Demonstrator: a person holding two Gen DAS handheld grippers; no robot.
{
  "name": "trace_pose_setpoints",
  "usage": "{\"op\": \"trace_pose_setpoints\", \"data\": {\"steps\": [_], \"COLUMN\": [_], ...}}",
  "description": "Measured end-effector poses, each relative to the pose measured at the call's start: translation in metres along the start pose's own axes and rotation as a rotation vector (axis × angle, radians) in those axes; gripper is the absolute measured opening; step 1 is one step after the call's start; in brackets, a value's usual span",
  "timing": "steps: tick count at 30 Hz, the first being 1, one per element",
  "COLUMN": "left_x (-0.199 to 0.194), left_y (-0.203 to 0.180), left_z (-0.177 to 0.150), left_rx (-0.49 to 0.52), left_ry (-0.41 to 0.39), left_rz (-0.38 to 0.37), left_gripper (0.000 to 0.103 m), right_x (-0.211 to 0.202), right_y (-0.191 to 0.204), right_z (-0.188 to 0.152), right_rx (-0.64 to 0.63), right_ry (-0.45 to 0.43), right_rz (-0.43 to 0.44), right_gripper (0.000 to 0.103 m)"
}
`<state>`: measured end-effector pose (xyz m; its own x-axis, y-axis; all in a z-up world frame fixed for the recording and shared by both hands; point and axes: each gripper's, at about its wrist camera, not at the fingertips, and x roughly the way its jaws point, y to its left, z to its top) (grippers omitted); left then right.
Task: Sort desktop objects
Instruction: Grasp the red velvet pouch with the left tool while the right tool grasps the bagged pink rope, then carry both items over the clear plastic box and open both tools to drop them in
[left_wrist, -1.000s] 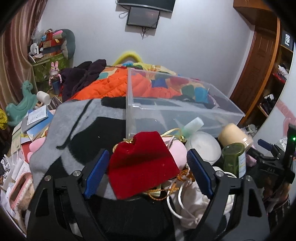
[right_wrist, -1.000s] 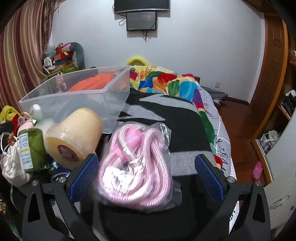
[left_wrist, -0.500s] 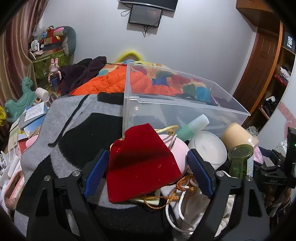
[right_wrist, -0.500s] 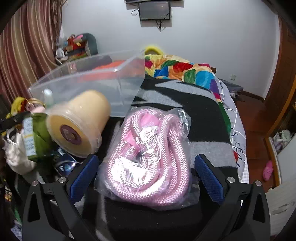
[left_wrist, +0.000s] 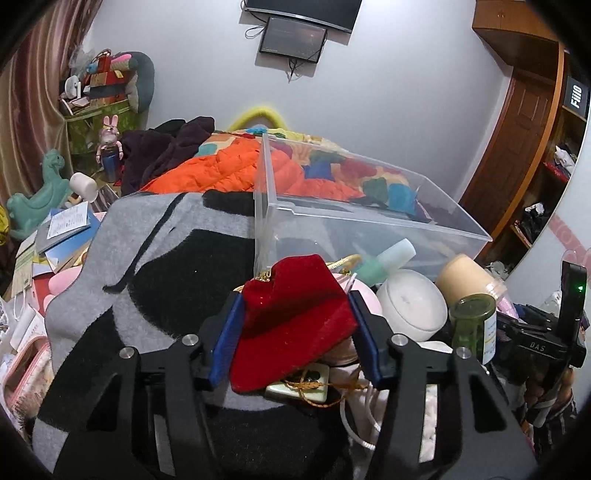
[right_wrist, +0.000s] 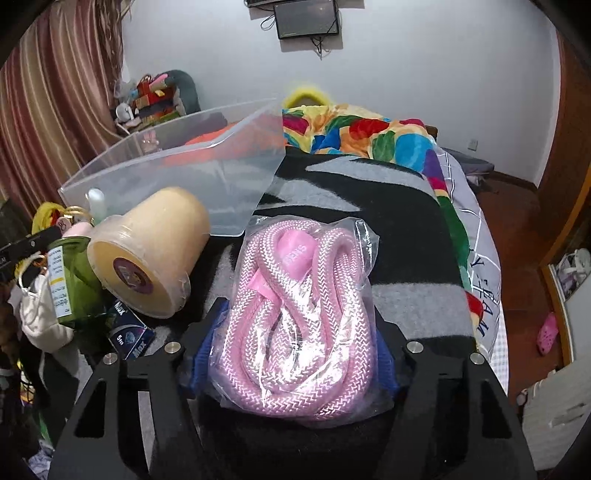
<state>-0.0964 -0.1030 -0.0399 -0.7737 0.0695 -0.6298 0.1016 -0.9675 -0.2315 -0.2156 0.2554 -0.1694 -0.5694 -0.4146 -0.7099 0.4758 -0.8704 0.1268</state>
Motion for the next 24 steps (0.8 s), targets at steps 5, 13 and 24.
{"op": "trace_pose_setpoints", "data": {"steps": [5,13,24], "left_x": [-0.005,-0.006,-0.026], "left_y": [-0.003,0.009,0.012], "left_z": [0.000,0.004,0.004], "left_rx": [0.032,0.006,0.003], "left_ry": [-0.022,-0.007,-0.052], "left_rz": [0.036,0.024,0.038], "left_gripper": [0.030,0.014,0.003], "right_x": [-0.010,-0.033,-0.065], "right_y": [-0.010,-0.010,0.013], "right_z": [-0.001,0.002,0.021], "right_rx": [0.051,0.063,-0.009], "right_ry": [-0.018,-0.074,-0.166], "right_rz": [0.030,0.055,0.093], "right_gripper": [0.063,0.063,0.063]}}
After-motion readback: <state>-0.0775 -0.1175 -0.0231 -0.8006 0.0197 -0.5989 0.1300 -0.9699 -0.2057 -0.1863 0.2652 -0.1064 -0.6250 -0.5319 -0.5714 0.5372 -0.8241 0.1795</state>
